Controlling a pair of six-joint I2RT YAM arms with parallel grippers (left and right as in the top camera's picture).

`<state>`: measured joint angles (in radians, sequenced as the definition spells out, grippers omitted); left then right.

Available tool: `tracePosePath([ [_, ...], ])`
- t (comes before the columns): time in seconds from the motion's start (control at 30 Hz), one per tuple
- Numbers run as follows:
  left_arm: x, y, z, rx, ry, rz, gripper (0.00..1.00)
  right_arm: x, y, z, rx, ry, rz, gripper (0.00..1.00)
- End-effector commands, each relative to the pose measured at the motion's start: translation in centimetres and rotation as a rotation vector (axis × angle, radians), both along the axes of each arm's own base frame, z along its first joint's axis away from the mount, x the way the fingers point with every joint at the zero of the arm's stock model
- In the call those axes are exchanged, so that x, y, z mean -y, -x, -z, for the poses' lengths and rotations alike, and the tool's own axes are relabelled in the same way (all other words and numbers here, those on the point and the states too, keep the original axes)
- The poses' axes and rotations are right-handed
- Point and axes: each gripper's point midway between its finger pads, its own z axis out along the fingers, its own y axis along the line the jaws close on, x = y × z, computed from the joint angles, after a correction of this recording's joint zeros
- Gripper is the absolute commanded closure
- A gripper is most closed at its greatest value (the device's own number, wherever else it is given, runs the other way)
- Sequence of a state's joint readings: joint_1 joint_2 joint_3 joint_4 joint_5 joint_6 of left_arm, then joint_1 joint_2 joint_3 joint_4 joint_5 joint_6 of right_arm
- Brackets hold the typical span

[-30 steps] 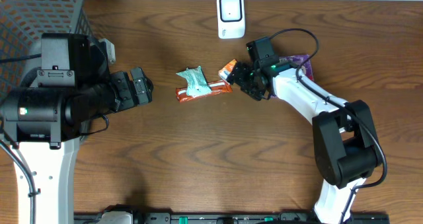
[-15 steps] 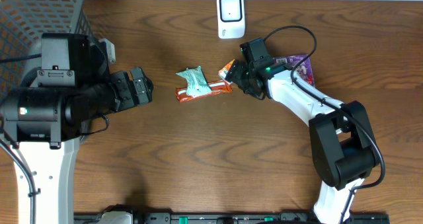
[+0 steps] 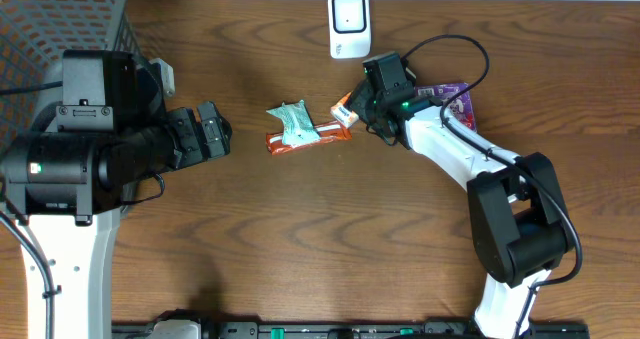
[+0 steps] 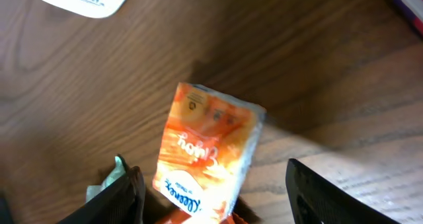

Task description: Scan the item barcode

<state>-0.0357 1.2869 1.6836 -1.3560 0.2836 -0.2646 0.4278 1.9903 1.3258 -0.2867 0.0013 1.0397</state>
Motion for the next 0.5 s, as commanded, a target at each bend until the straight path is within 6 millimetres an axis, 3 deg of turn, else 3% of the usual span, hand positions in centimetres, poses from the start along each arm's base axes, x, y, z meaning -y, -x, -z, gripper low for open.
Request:
tracePosePath([
  [0.0,0.2,-0.1,-0.5,0.016,-0.001,0.013,0.02,0.2,0.3,2.3,-0.038,0.023,0.032,0.37],
  [0.13,0.2,-0.1,-0.5,0.016,-0.001,0.013,0.02,0.6,0.4,3.6,-0.064,0.027,0.051,0.47],
  [0.33,0.2,-0.1,-0.5,0.016,-0.001,0.013,0.02,0.1,0.3,5.0,-0.078,0.015,0.039,0.5],
  [0.47,0.2,-0.1,-0.5,0.016,-0.001,0.013,0.02,0.2,0.5,5.5,-0.09,0.023,0.034,0.8],
])
